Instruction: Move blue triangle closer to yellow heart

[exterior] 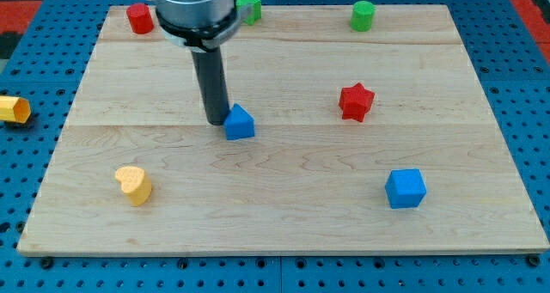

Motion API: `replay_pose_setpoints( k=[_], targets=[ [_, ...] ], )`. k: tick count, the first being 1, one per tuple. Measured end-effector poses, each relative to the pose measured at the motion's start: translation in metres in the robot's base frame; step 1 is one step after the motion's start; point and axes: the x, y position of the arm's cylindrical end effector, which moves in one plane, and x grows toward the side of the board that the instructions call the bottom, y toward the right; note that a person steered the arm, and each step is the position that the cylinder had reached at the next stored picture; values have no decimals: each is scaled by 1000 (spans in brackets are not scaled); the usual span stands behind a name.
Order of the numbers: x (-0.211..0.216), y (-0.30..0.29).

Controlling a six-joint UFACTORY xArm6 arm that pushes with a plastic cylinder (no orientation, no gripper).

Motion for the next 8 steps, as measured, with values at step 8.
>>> replay_pose_setpoints(
  k=[8],
  targets=[
    [69, -34]
  ],
)
